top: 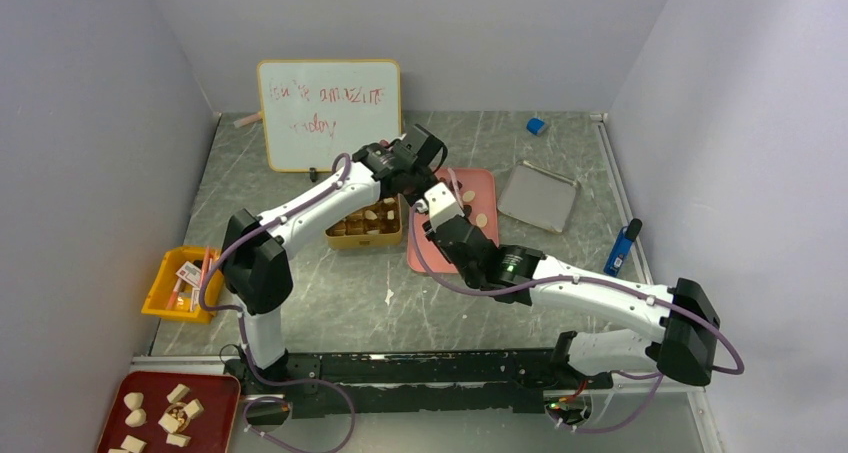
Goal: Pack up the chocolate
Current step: Adjust the clamp.
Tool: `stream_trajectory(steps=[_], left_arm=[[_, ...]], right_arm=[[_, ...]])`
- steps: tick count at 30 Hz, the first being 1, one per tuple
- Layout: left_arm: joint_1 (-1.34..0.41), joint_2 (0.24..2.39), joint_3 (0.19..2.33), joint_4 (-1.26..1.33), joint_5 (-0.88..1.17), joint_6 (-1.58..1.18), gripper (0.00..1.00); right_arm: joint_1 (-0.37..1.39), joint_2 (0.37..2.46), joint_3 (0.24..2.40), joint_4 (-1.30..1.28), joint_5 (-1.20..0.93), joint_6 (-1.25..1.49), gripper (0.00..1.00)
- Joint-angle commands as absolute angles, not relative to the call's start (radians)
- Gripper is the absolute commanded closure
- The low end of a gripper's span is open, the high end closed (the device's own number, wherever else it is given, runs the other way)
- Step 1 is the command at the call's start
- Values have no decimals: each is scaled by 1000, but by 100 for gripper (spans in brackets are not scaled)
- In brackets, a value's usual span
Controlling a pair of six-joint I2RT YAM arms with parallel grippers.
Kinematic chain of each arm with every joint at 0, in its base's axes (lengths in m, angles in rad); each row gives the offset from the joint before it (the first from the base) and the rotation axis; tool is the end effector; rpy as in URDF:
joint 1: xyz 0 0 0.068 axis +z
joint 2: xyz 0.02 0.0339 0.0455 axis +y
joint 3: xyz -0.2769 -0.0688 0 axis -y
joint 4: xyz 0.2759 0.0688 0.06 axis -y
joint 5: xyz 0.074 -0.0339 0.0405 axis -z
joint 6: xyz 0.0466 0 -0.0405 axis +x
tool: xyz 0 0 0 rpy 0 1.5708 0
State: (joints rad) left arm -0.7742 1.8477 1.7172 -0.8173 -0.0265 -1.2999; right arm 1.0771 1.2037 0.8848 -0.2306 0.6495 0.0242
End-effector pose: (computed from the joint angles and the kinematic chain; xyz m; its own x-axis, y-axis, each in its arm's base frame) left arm 0.3208 -0.3119 0.3055 -0.8181 -0.5471 -0.1769 -0.3754 0.7412 -0.5564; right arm 0.1652 0.2475 0.2844 -0.2585 -0.4396 -0.8602 -0.4508 0.8424 -0.2951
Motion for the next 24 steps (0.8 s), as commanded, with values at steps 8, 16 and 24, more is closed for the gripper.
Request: stream_trajectory(steps=[8,16,24], left_arm=[[-804,1792,1750,-811,-37,-1325,95],[-823,1773,1733,-806,-41,-1334,95],[-833,1746,1716,-811,-46,-1335,95]], right_arm=[[1066,1224,856,-150,678,14,67],[1051,1226,844,-143,682,13,73],[1045,1228,833,-130,683,19,83]])
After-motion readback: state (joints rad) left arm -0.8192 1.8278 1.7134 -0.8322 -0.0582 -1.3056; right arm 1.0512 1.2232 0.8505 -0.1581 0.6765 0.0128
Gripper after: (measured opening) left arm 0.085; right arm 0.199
